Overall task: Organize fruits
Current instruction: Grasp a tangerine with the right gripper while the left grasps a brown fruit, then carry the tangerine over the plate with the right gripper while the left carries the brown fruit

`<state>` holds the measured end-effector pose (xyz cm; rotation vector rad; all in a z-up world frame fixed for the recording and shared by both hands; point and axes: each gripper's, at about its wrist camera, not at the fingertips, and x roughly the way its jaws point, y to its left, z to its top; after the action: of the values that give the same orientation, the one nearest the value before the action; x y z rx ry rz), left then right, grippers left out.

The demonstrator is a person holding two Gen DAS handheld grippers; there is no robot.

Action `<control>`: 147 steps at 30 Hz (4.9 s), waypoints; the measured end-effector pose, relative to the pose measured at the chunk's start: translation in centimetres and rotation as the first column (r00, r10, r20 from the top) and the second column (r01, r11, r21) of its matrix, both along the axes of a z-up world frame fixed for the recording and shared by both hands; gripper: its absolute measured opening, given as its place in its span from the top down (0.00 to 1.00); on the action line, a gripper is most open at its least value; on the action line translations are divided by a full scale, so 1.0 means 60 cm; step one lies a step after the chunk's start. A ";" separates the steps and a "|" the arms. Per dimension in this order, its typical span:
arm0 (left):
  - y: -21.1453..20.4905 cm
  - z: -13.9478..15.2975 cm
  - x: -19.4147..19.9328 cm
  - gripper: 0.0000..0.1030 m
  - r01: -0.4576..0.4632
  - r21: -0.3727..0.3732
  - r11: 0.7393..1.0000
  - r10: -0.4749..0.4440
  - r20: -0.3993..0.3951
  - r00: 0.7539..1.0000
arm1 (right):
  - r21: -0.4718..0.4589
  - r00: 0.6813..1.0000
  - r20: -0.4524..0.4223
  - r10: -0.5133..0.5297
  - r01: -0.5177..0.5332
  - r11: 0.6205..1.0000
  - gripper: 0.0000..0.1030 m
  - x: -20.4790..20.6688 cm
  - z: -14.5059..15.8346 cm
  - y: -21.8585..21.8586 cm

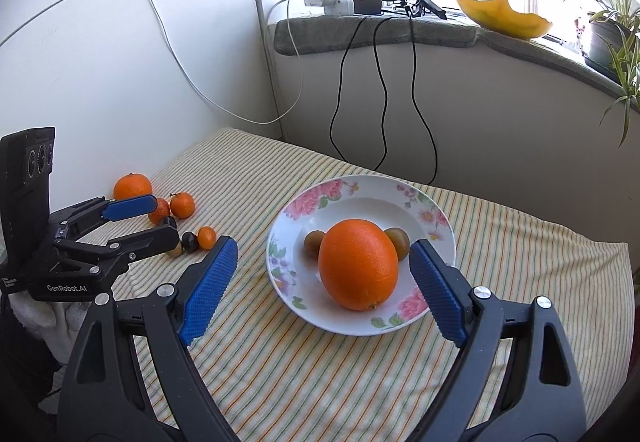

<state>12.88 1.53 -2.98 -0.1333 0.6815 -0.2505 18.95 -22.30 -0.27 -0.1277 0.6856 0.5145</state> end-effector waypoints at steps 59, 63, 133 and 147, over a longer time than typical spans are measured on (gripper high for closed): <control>0.096 -0.107 0.008 0.72 0.009 -0.041 0.999 -0.017 -0.195 0.981 | 0.069 0.897 -0.359 0.257 -0.249 0.966 0.71 0.101 -0.181 0.261; 0.095 -0.108 0.014 0.76 0.016 -0.048 0.999 -0.025 -0.195 0.980 | 0.089 0.887 -0.373 0.273 -0.258 0.962 0.78 0.102 -0.181 0.262; -0.081 -0.040 0.102 0.77 0.183 -0.080 0.980 -0.191 -0.103 0.976 | 0.081 0.988 -0.151 -0.019 0.031 0.996 0.79 0.156 -0.045 -0.011; -0.106 -0.039 0.110 0.77 0.199 -0.026 0.980 -0.201 -0.088 0.976 | 0.073 0.984 -0.176 -0.031 0.045 0.996 0.79 0.178 -0.063 -0.012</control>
<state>19.48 -4.85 -5.34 -0.0927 0.7843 -0.4459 29.65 -23.03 -4.06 0.0027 0.8367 0.5185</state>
